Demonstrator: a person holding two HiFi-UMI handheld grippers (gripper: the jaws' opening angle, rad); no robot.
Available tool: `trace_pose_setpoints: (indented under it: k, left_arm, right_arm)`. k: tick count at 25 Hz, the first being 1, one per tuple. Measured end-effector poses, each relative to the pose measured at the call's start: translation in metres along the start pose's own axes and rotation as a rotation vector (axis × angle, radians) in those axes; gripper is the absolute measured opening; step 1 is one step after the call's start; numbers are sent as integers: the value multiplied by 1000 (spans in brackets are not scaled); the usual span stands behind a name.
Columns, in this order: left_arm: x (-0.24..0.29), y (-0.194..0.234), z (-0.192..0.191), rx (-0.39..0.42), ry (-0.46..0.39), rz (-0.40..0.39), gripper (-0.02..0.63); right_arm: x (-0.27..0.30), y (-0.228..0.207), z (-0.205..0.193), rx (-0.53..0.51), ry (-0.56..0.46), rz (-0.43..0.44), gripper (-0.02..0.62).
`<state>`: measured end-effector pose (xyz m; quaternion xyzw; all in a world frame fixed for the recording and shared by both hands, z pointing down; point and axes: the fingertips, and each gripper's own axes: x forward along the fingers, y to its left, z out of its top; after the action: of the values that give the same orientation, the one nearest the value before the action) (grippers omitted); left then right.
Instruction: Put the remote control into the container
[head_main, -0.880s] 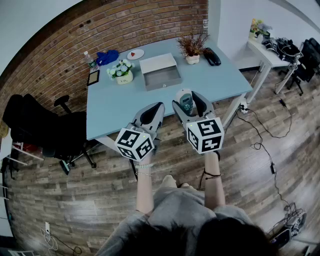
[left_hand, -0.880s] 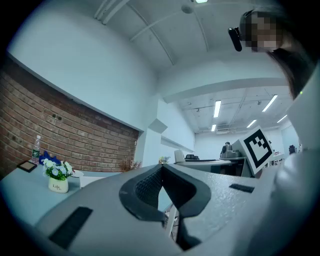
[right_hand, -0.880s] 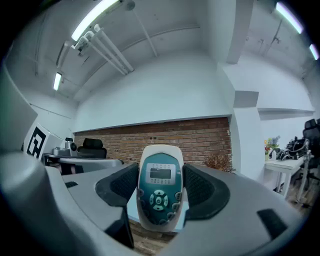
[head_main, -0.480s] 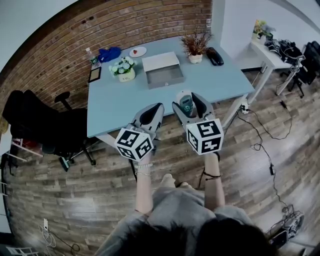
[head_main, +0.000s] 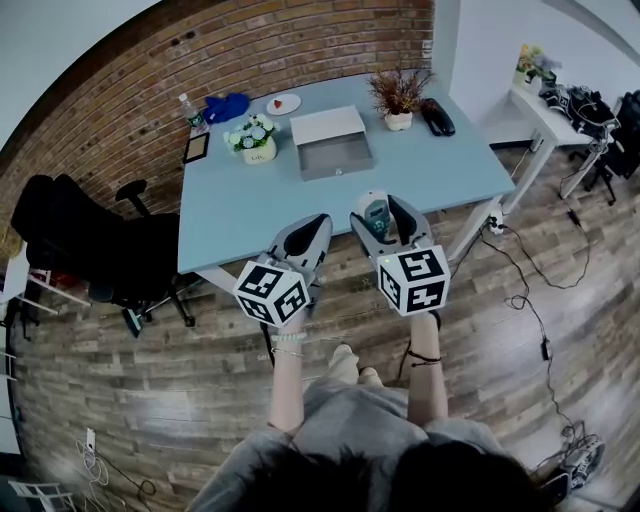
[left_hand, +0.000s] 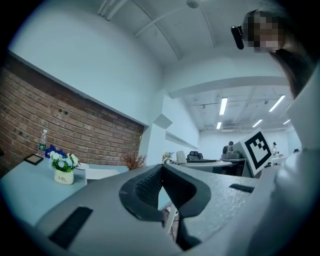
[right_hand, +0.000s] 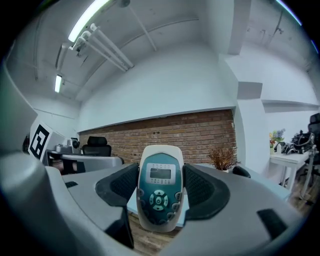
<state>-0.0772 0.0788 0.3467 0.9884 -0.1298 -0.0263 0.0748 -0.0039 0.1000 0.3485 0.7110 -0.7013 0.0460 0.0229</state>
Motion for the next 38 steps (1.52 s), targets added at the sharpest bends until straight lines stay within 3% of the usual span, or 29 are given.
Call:
trace_pose_setpoints:
  k: [8,21,38]
  left_arm:
    - [19,39,-17,-38,51,9,3]
    - [65,116,11,-31,-3,5,3]
    - [108,139,-15,-83,48,-72,3]
  right_arm:
    - [40,-12,-12,-3,43,30,284]
    - [114,-52,6,-18,39,6,284]
    - [140,-86,-4,33,75,-46,284]
